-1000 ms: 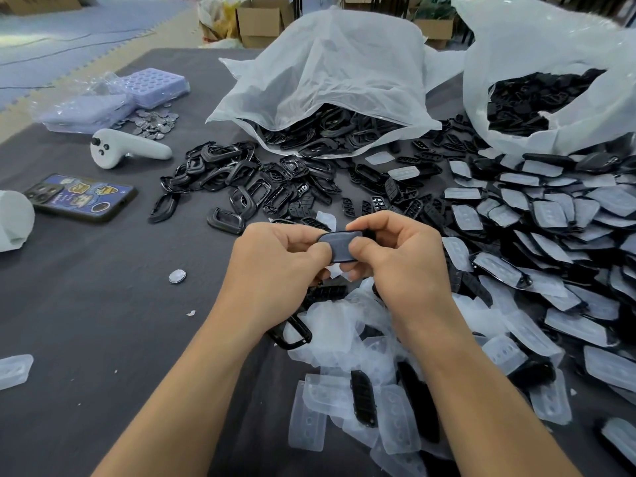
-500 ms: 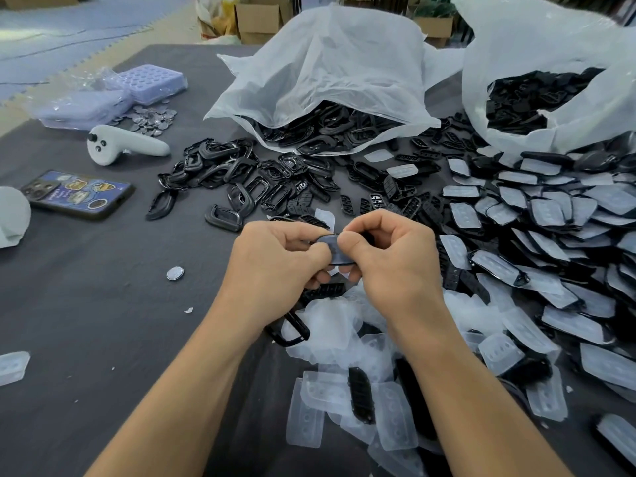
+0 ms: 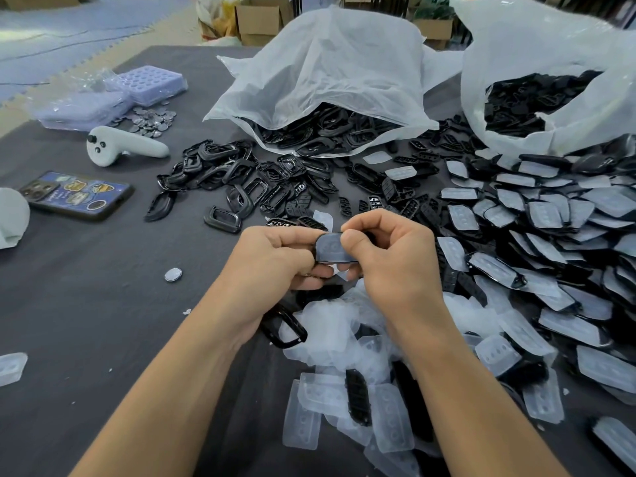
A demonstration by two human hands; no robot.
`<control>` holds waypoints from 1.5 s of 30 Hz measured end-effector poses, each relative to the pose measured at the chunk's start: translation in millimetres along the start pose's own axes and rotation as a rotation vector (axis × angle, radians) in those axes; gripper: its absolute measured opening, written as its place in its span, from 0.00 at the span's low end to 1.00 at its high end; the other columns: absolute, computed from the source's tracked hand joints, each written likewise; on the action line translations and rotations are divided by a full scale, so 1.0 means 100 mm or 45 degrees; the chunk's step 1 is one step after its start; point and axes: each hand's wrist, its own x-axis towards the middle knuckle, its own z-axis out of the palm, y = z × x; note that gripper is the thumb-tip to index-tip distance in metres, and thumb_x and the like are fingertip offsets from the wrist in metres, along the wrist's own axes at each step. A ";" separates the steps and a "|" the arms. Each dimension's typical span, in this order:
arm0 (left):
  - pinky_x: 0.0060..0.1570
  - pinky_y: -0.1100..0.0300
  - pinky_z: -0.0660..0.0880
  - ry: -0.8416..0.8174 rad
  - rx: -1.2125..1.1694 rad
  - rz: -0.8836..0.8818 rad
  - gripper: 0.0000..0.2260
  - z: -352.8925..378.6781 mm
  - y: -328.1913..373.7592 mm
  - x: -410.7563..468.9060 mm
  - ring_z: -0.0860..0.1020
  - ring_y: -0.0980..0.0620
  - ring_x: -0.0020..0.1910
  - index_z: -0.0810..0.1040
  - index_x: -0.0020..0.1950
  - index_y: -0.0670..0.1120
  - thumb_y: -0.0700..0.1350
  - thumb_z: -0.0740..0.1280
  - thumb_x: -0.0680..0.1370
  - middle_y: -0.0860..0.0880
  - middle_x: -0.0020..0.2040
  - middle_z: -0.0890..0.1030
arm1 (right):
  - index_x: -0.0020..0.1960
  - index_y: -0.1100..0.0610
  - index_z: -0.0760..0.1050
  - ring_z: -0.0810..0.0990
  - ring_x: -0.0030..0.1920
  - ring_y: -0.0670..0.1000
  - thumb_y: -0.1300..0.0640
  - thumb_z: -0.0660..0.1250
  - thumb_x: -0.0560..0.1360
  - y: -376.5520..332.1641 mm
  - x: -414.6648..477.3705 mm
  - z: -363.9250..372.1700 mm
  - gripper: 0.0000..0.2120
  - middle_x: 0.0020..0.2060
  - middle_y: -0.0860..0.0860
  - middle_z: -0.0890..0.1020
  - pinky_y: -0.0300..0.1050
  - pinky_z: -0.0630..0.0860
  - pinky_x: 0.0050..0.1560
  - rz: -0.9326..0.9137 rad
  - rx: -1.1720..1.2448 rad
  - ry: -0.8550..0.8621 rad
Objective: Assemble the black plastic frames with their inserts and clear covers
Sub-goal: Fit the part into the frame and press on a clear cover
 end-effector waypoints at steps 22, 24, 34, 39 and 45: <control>0.30 0.66 0.77 0.156 -0.036 0.058 0.12 0.07 0.01 0.00 0.80 0.53 0.29 0.88 0.38 0.43 0.29 0.71 0.75 0.42 0.32 0.84 | 0.46 0.59 0.82 0.81 0.28 0.53 0.75 0.70 0.72 -0.01 -0.01 0.00 0.13 0.31 0.59 0.83 0.42 0.78 0.29 0.013 0.131 -0.154; 0.31 0.65 0.77 0.145 -0.047 0.062 0.10 0.08 0.00 0.00 0.81 0.52 0.30 0.88 0.39 0.41 0.30 0.71 0.76 0.41 0.33 0.85 | 0.46 0.60 0.81 0.80 0.27 0.54 0.77 0.69 0.72 0.00 0.00 0.00 0.13 0.31 0.62 0.83 0.43 0.77 0.28 0.044 0.194 -0.151; 0.29 0.64 0.78 0.270 -0.035 0.075 0.09 0.11 0.00 0.00 0.80 0.52 0.28 0.88 0.39 0.41 0.31 0.72 0.75 0.41 0.32 0.84 | 0.48 0.62 0.80 0.80 0.27 0.53 0.77 0.64 0.76 -0.03 0.00 -0.02 0.13 0.30 0.55 0.83 0.41 0.79 0.29 0.135 0.282 -0.211; 0.33 0.65 0.80 0.140 -0.096 0.010 0.14 0.06 0.03 -0.01 0.84 0.51 0.34 0.89 0.41 0.43 0.30 0.67 0.77 0.41 0.37 0.86 | 0.49 0.63 0.81 0.81 0.27 0.52 0.77 0.62 0.77 -0.06 0.00 -0.04 0.13 0.30 0.53 0.83 0.41 0.79 0.30 0.166 0.276 -0.204; 0.35 0.64 0.80 0.082 -0.055 0.038 0.12 0.05 0.00 -0.01 0.84 0.52 0.36 0.89 0.45 0.45 0.34 0.68 0.78 0.43 0.39 0.87 | 0.50 0.64 0.80 0.81 0.28 0.52 0.77 0.61 0.78 -0.08 -0.01 -0.06 0.13 0.31 0.54 0.84 0.42 0.81 0.31 0.178 0.270 -0.206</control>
